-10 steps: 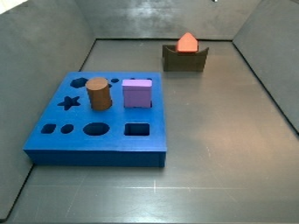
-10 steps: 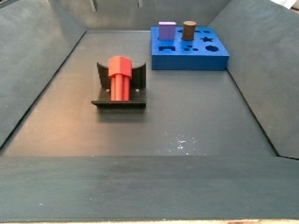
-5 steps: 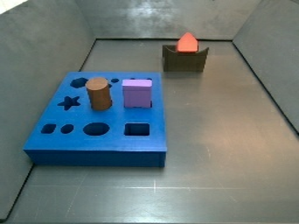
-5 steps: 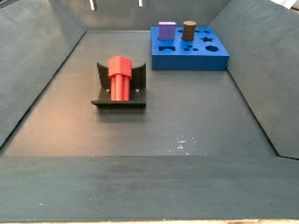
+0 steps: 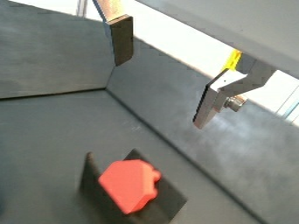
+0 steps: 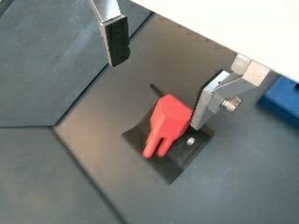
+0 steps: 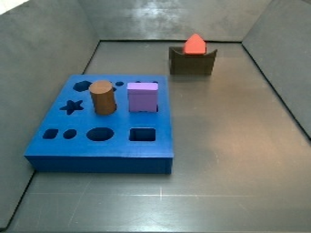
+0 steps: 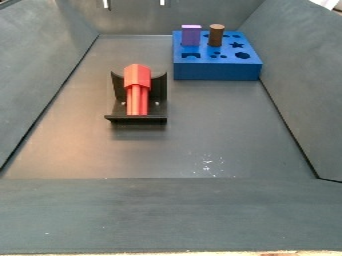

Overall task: Pick up the 3 prong object. Move up. Rotate the 3 prong object. Place the 3 prong object on the fixture. Regrasp the 3 prong object. Move to above the board. Insert the 3 prong object.
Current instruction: Regrasp the 3 prong object.

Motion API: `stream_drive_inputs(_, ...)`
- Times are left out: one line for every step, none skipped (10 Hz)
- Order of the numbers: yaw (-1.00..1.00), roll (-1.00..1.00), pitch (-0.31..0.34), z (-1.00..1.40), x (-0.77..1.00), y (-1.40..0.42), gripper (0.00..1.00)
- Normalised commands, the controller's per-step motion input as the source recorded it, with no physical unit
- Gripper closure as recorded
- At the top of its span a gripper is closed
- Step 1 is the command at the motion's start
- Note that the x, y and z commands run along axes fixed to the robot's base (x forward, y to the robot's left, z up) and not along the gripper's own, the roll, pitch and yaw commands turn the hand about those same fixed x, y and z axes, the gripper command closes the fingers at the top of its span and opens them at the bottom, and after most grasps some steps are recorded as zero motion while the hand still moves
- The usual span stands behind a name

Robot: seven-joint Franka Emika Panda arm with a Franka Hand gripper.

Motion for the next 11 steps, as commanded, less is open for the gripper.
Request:
stream_drive_inputs(0.09,1.0,0.131,-0.01,0.1,-0.04,0.0)
stream_drive_inputs(0.11,1.0,0.155,-0.02,0.1,-0.04,0.0)
stream_drive_inputs(0.15,1.0,0.183,-0.02,0.1,-0.04,0.0)
stream_drive_inputs(0.17,0.88,0.182,-0.02,0.1,-0.04,0.0)
stream_drive_inputs(0.18,0.76,0.169,-0.02,0.1,-0.05,0.0)
stream_drive_inputs(0.21,0.46,0.125,-0.02,0.11,-0.05,0.0)
stream_drive_inputs(0.21,0.34,0.108,-0.02,0.11,-0.05,0.0)
stream_drive_inputs(0.21,0.2,0.06,-0.01,0.1,-0.03,0.0)
stream_drive_inputs(0.2,0.17,0.022,-0.01,0.08,-0.03,0.0)
stream_drive_inputs(0.22,0.2,0.036,-1.0,0.03,0.07,0.0)
stream_drive_inputs(0.2,0.2,0.032,-1.0,0.04,0.07,0.0)
